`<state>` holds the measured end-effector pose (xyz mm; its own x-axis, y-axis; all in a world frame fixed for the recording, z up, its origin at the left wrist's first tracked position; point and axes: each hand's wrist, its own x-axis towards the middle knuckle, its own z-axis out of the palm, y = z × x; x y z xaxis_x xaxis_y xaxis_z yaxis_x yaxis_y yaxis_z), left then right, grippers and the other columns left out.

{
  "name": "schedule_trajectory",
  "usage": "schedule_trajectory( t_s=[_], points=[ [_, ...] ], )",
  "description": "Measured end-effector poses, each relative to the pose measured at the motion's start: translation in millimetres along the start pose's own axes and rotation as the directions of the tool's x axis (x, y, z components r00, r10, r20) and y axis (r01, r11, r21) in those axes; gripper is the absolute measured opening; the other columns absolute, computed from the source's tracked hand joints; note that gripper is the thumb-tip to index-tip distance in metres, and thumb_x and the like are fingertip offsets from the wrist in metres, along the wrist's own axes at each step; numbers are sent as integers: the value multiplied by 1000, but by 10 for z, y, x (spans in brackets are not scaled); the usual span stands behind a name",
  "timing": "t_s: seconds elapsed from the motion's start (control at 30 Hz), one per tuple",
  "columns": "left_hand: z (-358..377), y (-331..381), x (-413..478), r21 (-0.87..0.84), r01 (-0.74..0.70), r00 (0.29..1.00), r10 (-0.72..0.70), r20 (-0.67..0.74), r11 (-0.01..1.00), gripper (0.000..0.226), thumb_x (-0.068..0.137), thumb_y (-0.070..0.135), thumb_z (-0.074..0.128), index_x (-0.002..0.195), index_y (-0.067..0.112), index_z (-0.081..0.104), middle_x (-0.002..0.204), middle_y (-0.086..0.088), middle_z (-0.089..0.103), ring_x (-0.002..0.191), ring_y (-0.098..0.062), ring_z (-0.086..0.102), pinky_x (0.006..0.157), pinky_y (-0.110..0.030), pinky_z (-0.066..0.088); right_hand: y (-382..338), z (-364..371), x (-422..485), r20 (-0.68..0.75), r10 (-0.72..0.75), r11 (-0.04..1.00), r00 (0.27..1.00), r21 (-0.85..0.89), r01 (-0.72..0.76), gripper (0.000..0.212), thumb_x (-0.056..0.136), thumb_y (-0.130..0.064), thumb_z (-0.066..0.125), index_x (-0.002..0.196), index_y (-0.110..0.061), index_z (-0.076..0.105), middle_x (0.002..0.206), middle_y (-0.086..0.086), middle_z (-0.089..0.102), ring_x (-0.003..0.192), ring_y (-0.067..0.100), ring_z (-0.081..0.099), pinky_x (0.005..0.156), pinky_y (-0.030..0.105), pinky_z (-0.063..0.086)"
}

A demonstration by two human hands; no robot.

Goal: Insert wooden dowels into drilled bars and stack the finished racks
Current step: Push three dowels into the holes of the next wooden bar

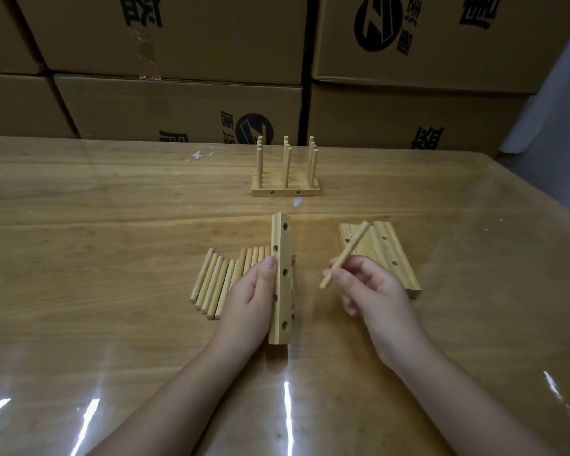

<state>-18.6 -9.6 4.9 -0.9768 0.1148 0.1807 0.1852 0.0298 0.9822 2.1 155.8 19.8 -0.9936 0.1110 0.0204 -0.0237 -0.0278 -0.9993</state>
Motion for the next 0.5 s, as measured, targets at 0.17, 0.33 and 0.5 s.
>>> schedule_trajectory(
  t_s=[0.17,0.33,0.5],
  points=[
    [-8,-4,-8,1,10,1000,-10,10,1000,45,85,50,33,95,22,67,62,8,66,61,-3,63,57,-15,48,18,-76,86,25,47,959,999,278,-52,32,71,-21,68,101,-10,62,99,10,72,48,5,42,44,16,39],
    [0,2,-8,0,12,1000,-12,13,1000,42,86,49,33,92,25,67,63,10,67,61,-1,62,58,-13,47,44,-101,119,65,53,932,996,356,-73,28,72,-17,67,99,-12,60,103,12,71,47,5,43,44,17,39],
    [-2,4,-15,36,-3,998,1,56,999,40,86,50,33,91,29,66,68,17,68,67,4,62,61,-10,45,42,-78,90,4,-24,1000,1000,18,24,22,94,-8,42,93,-18,61,69,-5,63,59,7,48,52,18,41]
  ],
)
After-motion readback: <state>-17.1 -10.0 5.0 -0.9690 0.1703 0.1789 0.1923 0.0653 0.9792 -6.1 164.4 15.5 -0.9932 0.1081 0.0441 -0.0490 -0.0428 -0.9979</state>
